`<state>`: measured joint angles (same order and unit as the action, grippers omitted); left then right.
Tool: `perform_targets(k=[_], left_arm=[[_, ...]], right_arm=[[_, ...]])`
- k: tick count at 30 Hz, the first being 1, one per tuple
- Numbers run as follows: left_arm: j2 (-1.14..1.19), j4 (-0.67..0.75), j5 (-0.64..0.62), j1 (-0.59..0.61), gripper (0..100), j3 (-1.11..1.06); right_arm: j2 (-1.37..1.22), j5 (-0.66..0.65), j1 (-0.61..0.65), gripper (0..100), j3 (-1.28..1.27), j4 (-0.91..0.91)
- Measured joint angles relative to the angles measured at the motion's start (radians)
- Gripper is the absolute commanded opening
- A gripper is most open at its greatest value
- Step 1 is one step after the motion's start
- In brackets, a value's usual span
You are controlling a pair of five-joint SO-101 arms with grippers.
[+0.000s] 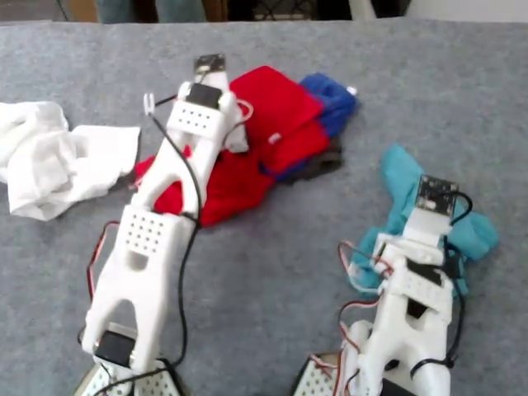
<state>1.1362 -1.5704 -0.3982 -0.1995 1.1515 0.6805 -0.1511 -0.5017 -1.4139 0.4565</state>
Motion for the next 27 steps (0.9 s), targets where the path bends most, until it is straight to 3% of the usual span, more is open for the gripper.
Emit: perform_targets(k=[5,11,14,20,27], left_arm=[[0.038,-0.052,0.132,0.003,3,0.104],[0.054,-0.172,0.173,0.054,3,0.347],[0.020,-0.183,0.187,0.141,3,0.433],[-0.206,-0.190,0.315,0.324,3,0.385],[-0.519,-0.190,0.453,0.664,3,0.356]], right_arm=[[0.000,0.000,0.000,1.5,0.000,0.000],[0.000,0.000,0.000,1.5,0.000,0.000],[0.000,0.000,0.000,1.5,0.000,0.000],[0.000,0.000,0.000,1.5,0.000,0.000],[0.000,0.000,0.072,1.5,0.006,0.000]])
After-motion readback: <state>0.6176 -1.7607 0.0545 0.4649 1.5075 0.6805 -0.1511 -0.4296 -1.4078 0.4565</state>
